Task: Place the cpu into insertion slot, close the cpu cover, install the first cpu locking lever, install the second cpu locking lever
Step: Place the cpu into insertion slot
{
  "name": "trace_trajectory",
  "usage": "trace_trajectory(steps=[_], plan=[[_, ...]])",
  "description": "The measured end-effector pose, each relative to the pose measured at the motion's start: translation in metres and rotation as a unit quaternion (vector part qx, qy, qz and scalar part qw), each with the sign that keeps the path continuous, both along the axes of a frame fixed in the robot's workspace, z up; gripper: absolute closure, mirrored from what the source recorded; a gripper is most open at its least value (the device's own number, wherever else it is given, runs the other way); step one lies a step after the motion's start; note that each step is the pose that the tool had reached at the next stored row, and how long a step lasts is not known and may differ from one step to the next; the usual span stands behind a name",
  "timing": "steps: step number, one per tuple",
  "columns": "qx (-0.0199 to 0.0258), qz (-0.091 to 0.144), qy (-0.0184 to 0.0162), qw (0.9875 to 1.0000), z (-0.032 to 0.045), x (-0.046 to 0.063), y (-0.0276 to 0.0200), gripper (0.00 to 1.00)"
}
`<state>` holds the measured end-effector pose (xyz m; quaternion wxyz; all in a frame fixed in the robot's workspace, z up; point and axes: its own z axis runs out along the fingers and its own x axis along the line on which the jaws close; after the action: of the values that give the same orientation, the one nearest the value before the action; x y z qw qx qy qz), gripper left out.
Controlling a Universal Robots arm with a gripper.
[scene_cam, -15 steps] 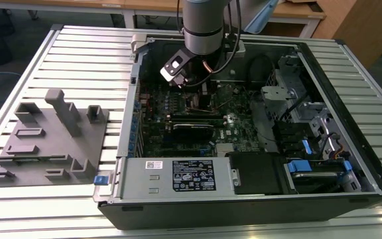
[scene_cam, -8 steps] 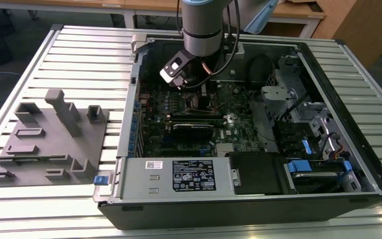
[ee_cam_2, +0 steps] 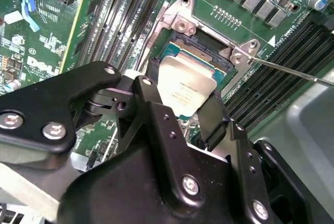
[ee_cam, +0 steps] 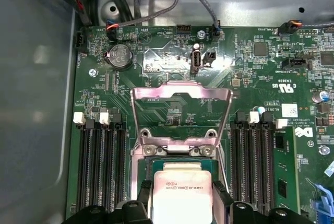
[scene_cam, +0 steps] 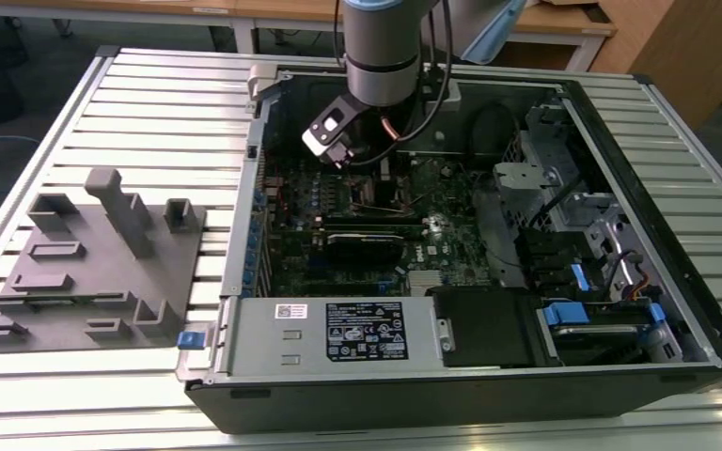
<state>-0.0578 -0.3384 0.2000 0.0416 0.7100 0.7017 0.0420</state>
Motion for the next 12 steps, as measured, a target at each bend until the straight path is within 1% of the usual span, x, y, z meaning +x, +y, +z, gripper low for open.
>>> trace_trajectory(steps=[4, 12], plan=[[0.0000, 0.000, 0.0000, 1.0000, -0.0028, -0.0006, 0.0013, 0.46], [-0.0001, 0.000, 0.0000, 1.0000, -0.0054, -0.0027, 0.0034, 0.46]])
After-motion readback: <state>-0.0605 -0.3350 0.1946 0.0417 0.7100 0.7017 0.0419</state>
